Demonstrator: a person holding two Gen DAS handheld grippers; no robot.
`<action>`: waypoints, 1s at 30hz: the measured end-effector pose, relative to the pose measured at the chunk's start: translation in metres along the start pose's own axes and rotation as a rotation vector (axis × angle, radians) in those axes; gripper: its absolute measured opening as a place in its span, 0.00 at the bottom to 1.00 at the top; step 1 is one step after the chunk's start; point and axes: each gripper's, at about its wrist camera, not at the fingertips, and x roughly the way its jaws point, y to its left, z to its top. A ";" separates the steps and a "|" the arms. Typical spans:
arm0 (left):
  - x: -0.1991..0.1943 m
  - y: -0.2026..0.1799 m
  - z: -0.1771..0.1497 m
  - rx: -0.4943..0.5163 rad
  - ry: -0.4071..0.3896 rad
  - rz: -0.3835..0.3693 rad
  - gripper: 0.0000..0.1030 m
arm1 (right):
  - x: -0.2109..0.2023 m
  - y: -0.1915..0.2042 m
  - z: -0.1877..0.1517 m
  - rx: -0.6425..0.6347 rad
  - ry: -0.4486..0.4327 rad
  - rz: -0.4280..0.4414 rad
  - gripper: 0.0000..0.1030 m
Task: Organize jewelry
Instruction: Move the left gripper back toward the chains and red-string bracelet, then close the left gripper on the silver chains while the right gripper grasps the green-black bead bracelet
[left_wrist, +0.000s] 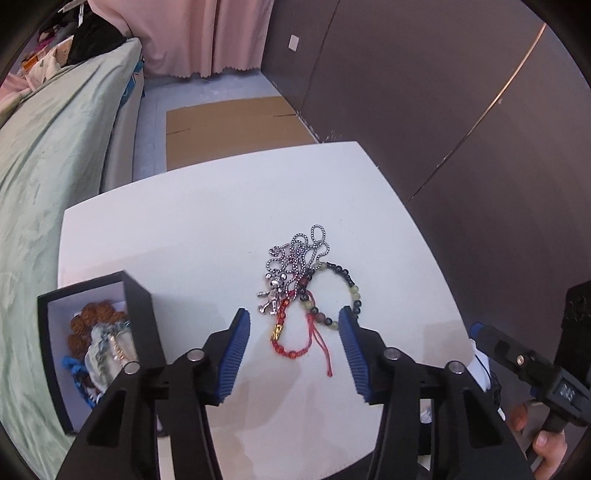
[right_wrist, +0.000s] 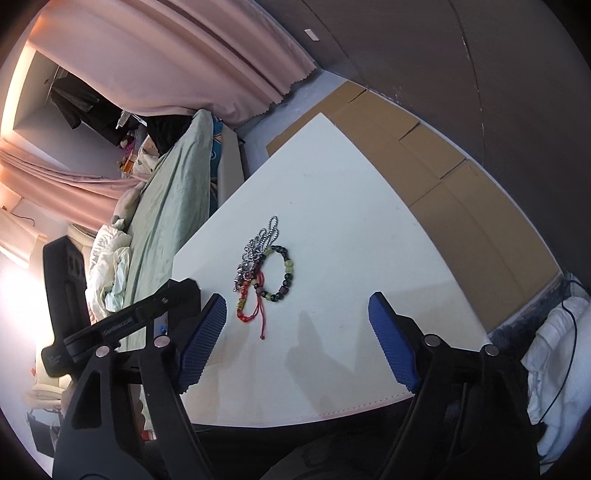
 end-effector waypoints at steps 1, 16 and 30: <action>0.004 0.000 0.002 0.002 0.002 0.006 0.44 | 0.002 -0.001 0.000 0.000 0.003 -0.001 0.76; 0.073 0.014 0.012 -0.006 0.071 0.075 0.24 | 0.039 0.009 0.007 -0.022 0.071 -0.028 0.62; 0.025 0.020 0.011 -0.081 -0.022 -0.027 0.15 | 0.055 0.032 0.015 -0.086 0.094 -0.060 0.58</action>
